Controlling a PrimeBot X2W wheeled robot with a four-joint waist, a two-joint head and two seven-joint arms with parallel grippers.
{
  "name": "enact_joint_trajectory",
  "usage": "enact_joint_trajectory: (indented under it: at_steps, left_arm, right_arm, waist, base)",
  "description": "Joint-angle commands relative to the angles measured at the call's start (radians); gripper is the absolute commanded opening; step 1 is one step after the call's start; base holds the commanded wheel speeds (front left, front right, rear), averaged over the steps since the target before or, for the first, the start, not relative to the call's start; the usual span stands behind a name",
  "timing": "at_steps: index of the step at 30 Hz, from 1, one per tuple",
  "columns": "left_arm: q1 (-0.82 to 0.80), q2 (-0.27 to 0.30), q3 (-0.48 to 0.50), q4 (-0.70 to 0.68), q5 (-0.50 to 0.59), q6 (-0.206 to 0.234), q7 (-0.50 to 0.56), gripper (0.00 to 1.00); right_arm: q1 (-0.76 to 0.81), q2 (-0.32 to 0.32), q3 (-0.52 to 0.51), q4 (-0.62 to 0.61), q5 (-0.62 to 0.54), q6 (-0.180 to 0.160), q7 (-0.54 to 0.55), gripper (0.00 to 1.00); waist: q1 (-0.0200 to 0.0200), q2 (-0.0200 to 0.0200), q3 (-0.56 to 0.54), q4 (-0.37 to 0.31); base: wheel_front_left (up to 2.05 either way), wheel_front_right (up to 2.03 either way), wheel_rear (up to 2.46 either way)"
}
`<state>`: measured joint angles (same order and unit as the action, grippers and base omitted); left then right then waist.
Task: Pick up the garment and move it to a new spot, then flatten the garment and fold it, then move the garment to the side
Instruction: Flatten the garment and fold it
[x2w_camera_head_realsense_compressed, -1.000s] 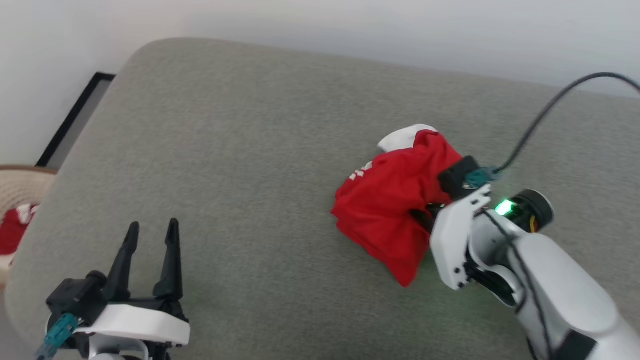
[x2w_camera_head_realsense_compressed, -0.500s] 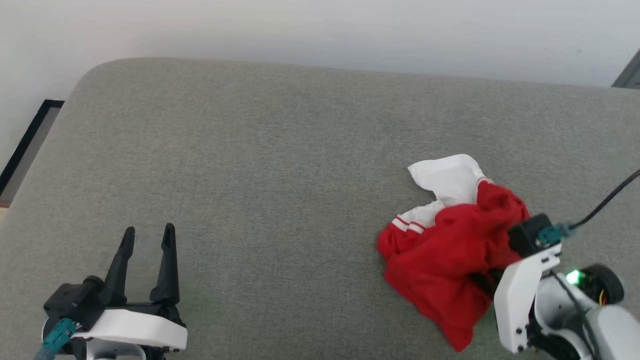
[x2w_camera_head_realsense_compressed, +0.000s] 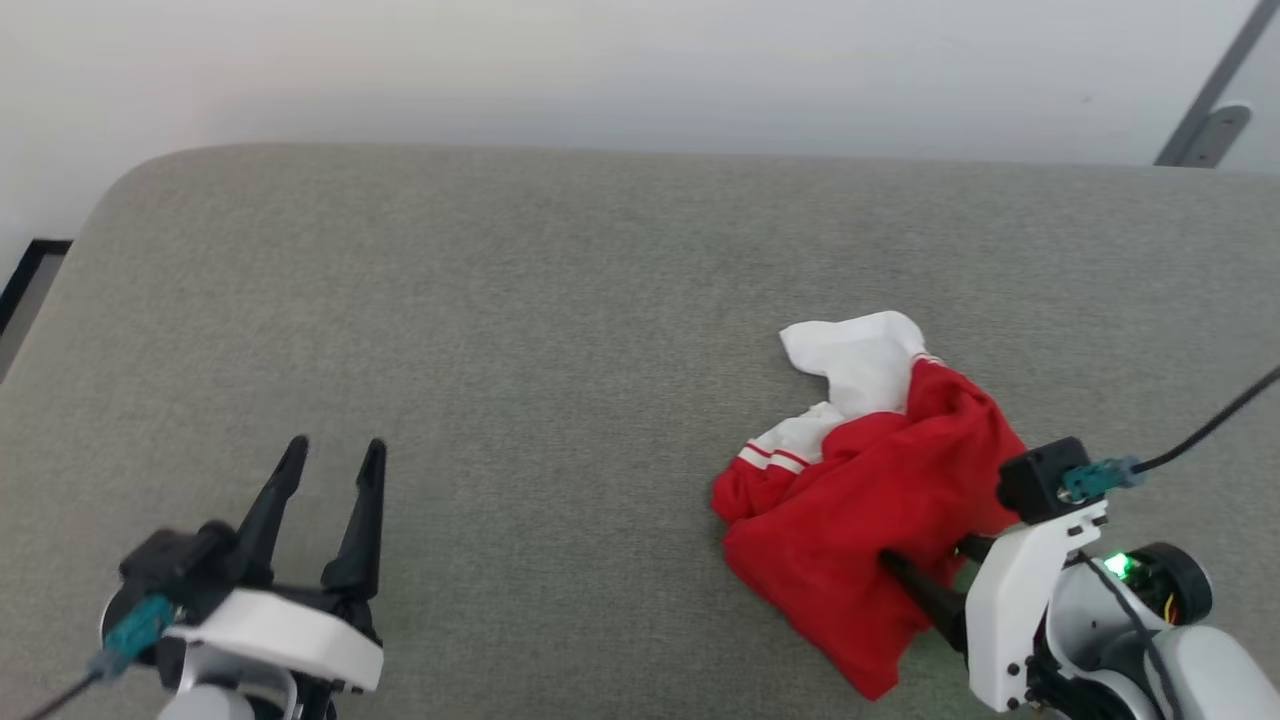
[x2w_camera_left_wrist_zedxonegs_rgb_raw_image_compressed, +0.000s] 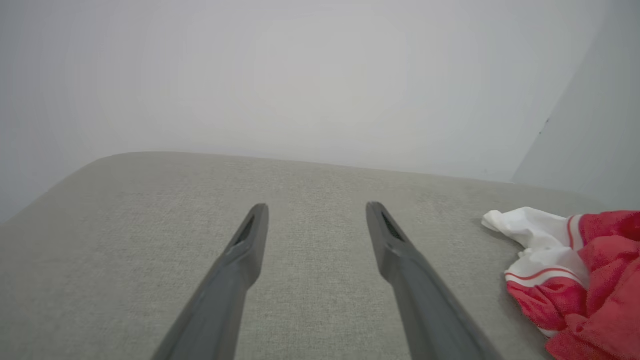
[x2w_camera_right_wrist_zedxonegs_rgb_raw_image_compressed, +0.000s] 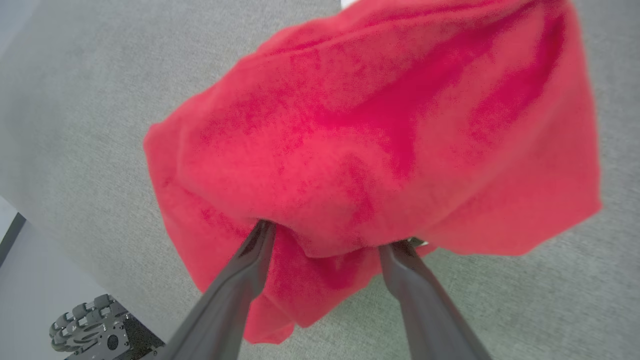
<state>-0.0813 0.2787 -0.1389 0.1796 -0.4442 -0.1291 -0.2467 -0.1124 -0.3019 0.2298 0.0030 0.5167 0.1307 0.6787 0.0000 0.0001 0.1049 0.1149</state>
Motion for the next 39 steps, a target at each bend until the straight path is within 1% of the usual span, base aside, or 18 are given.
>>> enact_joint_trajectory:
  at_steps: [1, 7, 13, 18, 23, 29, 31, 35, 37, 39]
  left_arm:
    - [-0.021, 0.013, -0.015, -0.005, -0.018, -0.001, 0.012, 1.0]
    - [-0.083, 0.09, -0.099, -0.032, -0.091, -0.001, 0.092, 1.0]
    - [-0.167, 0.171, -0.202, -0.049, -0.166, -0.001, 0.183, 1.0]
    - [-0.258, 0.226, -0.295, -0.061, -0.238, -0.001, 0.283, 1.0]
    - [-0.375, 0.277, -0.389, -0.056, -0.322, -0.001, 0.397, 1.0]
    - [-0.525, 0.304, -0.474, -0.013, -0.396, -0.001, 0.491, 1.0]
    - [-0.573, 0.308, -0.504, 0.009, -0.405, -0.001, 0.513, 1.0]
    - [-0.658, 0.317, -0.549, 0.07, -0.432, -0.001, 0.558, 1.0]
    - [-0.679, 0.316, -0.561, 0.088, -0.438, -0.001, 0.567, 1.0]
    - [-0.712, 0.314, -0.58, 0.127, -0.457, -0.001, 0.594, 1.0]
  right_arm:
    - [0.01, 0.001, -0.004, -0.021, 0.005, 0.0, -0.003, 1.0]
    - [0.019, 0.017, -0.045, -0.119, 0.004, 0.0, -0.025, 1.0]
    - [0.009, 0.041, -0.093, -0.178, -0.033, 0.0, -0.09, 1.0]
    - [-0.012, 0.084, -0.15, -0.19, -0.09, 0.0, -0.204, 1.0]
    - [-0.051, 0.138, -0.215, -0.164, -0.172, 0.0, -0.34, 1.0]
    - [-0.108, 0.191, -0.252, -0.112, -0.27, 0.0, -0.491, 1.0]
    - [-0.117, 0.205, -0.257, -0.094, -0.296, 0.0, -0.532, 1.0]
    - [-0.136, 0.224, -0.24, -0.059, -0.321, 0.0, -0.594, 1.0]
    - [-0.137, 0.228, -0.236, -0.047, -0.322, 0.0, -0.603, 1.0]
    - [-0.146, 0.234, -0.224, -0.03, -0.319, 0.0, -0.62, 1.0]
  waist:
    - [0.0, -0.0001, -0.007, -0.011]
    - [0.0, -0.0001, -0.011, -0.05]
    - [0.0, -0.0001, -0.011, -0.088]
    - [0.0, -0.0001, -0.006, -0.12]
    - [0.0, -0.0001, 0.01, -0.162]
    - [0.0, -0.0001, 0.039, -0.229]
    - [0.0, -0.0001, 0.049, -0.253]
    - [0.0, -0.0001, 0.078, -0.308]
    - [0.0, -0.0001, 0.085, -0.319]
    - [0.0, -0.0001, 0.098, -0.345]
  base:
    - [0.0, 0.0, 0.0]
    - [0.0, 0.0, 0.0]
    - [0.0, 0.0, 0.0]
    - [0.0, 0.0, 0.0]
    - [0.0, 0.0, 0.0]
    - [0.0, 0.0, 0.0]
    - [0.0, 0.0, 0.0]
    - [0.0, 0.0, 0.0]
    - [0.0, 0.0, 0.0]
    - [0.0, 0.0, 0.0]
